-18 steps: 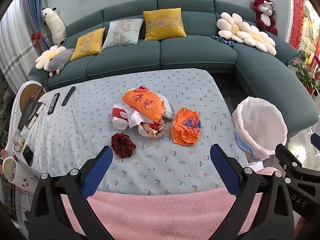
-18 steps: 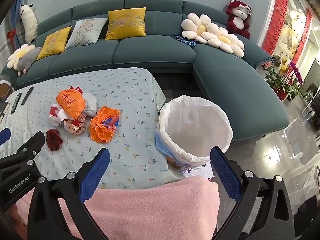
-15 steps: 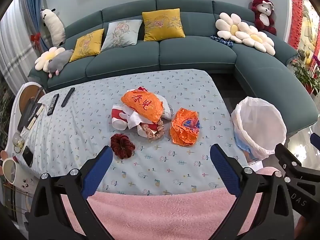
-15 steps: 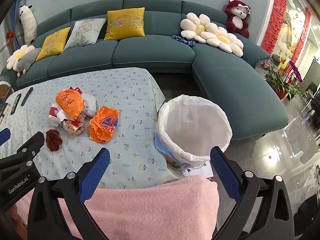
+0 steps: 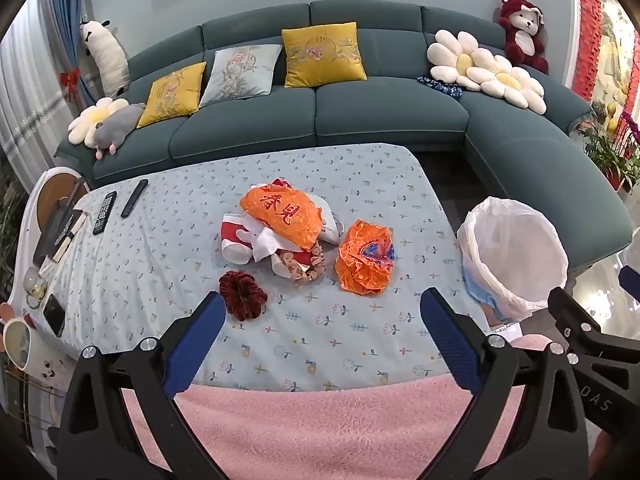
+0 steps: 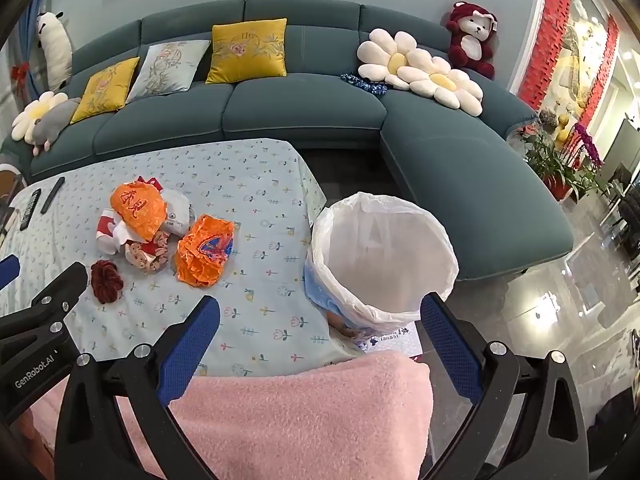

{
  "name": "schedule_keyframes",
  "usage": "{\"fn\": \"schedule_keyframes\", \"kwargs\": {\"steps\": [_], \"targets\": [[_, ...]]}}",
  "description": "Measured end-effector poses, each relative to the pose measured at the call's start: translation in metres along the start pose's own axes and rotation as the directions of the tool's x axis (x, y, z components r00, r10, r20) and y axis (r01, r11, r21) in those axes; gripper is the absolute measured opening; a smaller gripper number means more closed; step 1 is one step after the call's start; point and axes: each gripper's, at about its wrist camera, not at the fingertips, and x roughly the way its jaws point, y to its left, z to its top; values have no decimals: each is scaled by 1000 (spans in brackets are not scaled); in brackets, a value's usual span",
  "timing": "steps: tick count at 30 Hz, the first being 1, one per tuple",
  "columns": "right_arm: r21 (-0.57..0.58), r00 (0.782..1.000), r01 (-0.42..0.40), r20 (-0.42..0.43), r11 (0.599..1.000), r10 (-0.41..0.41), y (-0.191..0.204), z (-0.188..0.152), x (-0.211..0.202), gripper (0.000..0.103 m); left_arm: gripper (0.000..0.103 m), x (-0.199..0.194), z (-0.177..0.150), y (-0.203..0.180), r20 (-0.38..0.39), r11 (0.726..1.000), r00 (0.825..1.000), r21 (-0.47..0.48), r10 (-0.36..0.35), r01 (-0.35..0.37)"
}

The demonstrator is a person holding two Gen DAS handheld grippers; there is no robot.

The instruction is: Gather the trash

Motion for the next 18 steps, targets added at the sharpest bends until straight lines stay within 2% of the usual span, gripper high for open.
{"fn": "schedule_keyframes", "kwargs": {"steps": [18], "targets": [[-12, 1000, 9, 4, 1000, -9, -1, 4, -6, 96, 93, 5, 0, -1, 0, 1000, 1000, 0, -1, 1]]}}
